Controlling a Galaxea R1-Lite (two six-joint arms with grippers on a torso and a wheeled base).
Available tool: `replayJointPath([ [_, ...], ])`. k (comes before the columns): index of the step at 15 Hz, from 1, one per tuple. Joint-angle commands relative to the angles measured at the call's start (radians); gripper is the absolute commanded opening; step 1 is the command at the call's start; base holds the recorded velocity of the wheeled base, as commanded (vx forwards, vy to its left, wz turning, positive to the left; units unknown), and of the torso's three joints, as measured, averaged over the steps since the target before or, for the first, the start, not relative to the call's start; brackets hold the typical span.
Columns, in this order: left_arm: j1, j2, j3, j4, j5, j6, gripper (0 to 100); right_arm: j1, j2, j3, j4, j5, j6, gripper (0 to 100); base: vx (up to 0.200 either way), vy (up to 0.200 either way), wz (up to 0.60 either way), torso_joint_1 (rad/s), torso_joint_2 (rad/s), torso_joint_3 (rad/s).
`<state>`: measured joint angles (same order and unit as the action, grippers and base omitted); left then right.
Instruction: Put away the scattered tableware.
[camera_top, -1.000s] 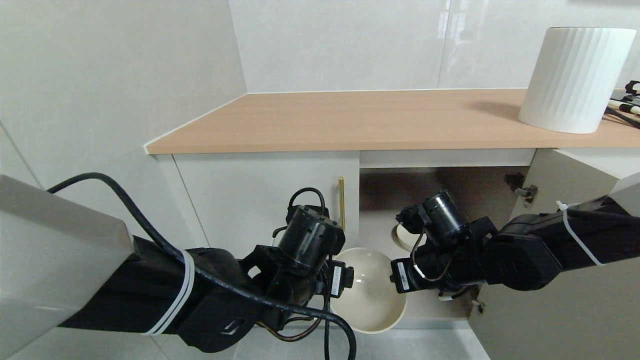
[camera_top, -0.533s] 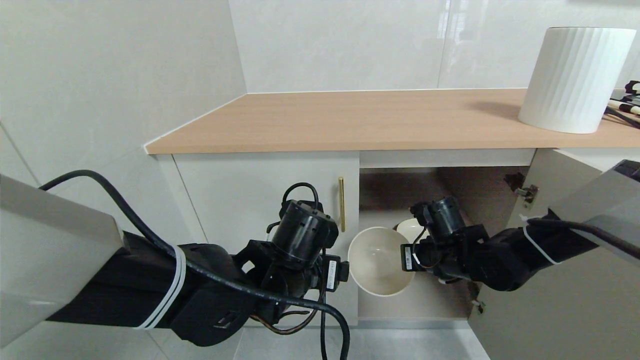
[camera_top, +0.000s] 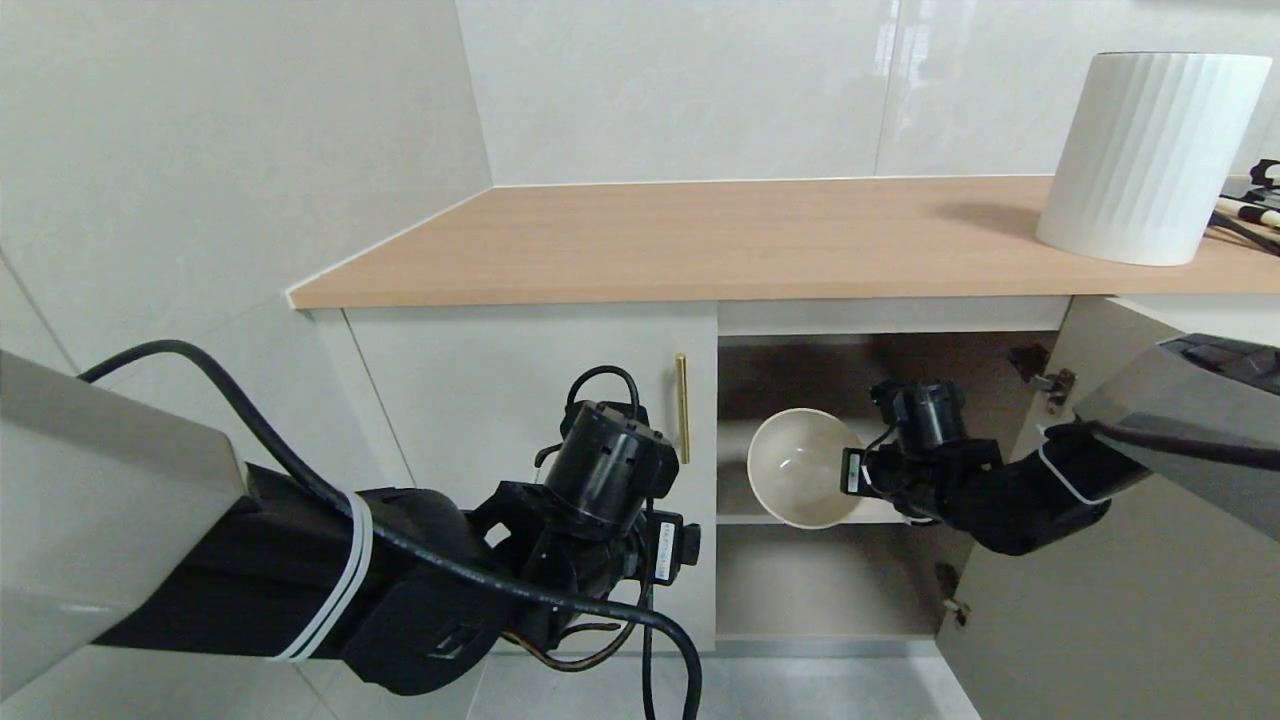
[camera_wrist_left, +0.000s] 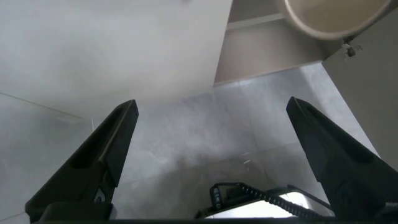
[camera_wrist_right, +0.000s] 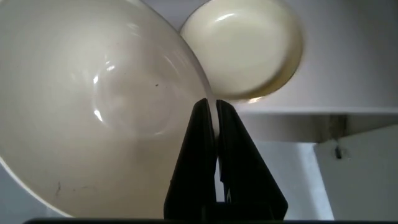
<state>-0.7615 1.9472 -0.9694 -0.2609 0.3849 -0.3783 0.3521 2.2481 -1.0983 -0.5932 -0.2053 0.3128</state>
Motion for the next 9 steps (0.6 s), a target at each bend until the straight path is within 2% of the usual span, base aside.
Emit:
replayJointPath([
  [1,0.001,0.001,0.000,-0.001,0.000,-0.001,100,-0.039,0.050,-0.051,0.001,-0.006,0.000,0,0.000,0.000,0.00,0.000,0.00,0.000],
  [9,-0.001,-0.001,0.001,-0.006,-0.001,-0.008,100,-0.124,0.151,-0.196,0.059,-0.025,0.008,0,0.000,0.000,0.00,0.000,0.00,0.000],
])
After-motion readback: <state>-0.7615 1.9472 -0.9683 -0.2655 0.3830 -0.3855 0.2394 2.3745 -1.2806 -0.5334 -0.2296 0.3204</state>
